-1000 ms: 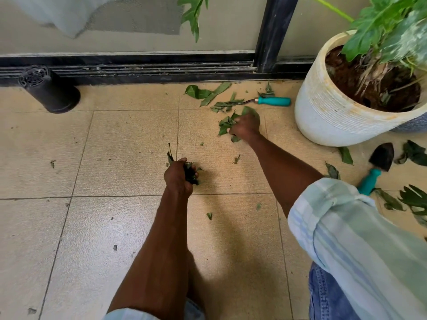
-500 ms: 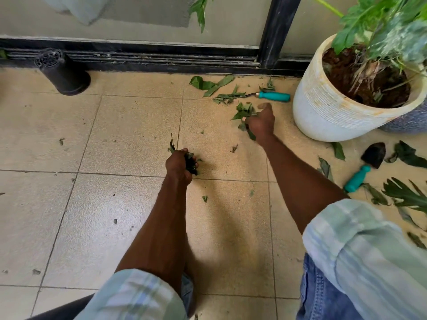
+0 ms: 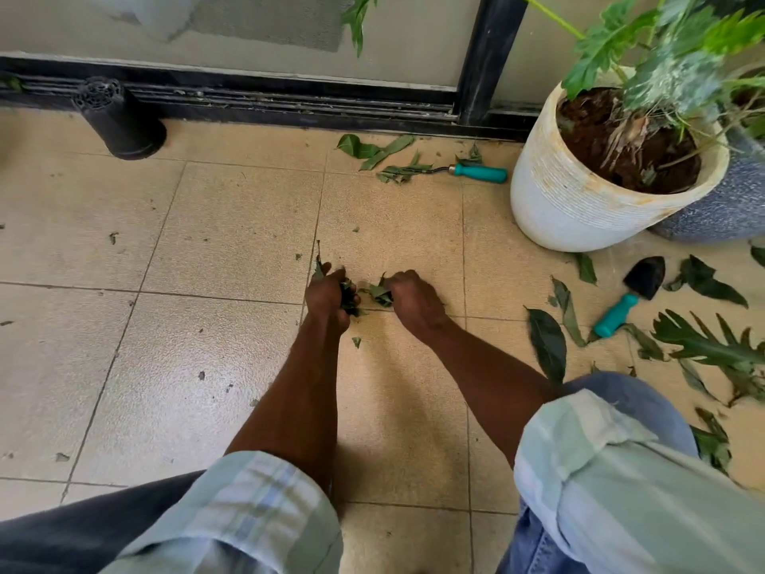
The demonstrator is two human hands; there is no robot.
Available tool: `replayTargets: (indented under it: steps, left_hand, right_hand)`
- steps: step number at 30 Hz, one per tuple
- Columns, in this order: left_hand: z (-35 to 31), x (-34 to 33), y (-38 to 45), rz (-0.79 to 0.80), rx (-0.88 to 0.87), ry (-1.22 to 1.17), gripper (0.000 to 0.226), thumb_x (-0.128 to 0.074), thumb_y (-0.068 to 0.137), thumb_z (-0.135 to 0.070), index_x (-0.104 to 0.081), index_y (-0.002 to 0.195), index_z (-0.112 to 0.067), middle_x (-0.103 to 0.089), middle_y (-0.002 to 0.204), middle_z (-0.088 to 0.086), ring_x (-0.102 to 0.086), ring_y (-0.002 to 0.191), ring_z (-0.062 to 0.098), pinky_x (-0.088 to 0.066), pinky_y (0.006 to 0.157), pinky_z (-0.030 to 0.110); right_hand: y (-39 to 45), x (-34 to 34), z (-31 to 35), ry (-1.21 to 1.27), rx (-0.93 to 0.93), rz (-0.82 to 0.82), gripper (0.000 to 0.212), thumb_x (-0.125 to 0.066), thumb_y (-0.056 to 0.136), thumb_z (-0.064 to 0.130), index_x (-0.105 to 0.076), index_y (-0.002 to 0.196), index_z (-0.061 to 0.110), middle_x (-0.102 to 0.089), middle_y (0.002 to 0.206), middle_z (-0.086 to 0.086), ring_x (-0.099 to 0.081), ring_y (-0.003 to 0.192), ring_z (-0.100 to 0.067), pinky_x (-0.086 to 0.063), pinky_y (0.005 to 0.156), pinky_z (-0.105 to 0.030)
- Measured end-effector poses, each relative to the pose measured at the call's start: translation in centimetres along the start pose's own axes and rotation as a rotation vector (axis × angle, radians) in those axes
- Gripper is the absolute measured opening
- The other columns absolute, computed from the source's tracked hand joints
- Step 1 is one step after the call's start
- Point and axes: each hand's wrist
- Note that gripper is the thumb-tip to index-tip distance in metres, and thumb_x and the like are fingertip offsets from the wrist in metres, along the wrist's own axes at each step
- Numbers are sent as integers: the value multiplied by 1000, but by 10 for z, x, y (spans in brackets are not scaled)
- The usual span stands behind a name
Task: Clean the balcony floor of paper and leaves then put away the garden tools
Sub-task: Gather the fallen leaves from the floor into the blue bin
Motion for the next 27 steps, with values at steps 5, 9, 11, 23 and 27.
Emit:
replayTargets:
  steps: [5,9,11,23,27]
  left_hand:
    - [-3,-7,-5,30,-4,54,4,-62,95,-21,-61,97,-17,-43,60,-2,-40,47,10,-33,39,21]
    - [-7,-25,-2,52,-6,129,29,-65,90,-45,-64,95,-17,-47,57,-1,-41,44,13,-33,43,21]
    - [-12,-38,-9,165,1,106,50,-57,87,-62,-67,106,-16,-62,71,5,-55,50,15,-43,48,22]
    - [-58,-75,7,187,73,-261,10,-52,92,-5,-62,92,-7,-65,91,17,-67,62,27,-57,57,34]
    - [-77,-87,24,127,108,-440,16,-48,98,-4,-56,85,-9,-65,72,10,-63,48,21,-52,41,25]
  right_hand:
    - [28,31,-22,728,-762,-212,18,-63,82,-4,-70,92,9,-66,86,-7,-62,79,-20,-43,62,-21]
    - [56,60,-10,1397,-902,-128,29,-74,72,-10,-61,90,8,-68,95,-17,-65,81,-26,-53,63,-30]
    - [62,64,8,1422,-841,-71,21,-72,74,-8,-64,86,7,-70,91,-17,-67,81,-29,-55,70,-36]
    - [109,77,32,1137,-708,147,13,-67,74,7,-56,77,14,-65,91,-17,-63,88,-30,-53,82,-43]
    - [129,102,-5,1505,-655,195,20,-69,80,3,-65,95,14,-65,89,-3,-57,87,-17,-43,77,-28]
Point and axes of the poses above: each hand's wrist, its own y-axis towards the middle knuckle, its own x-axis out of the back of the hand, z = x × y
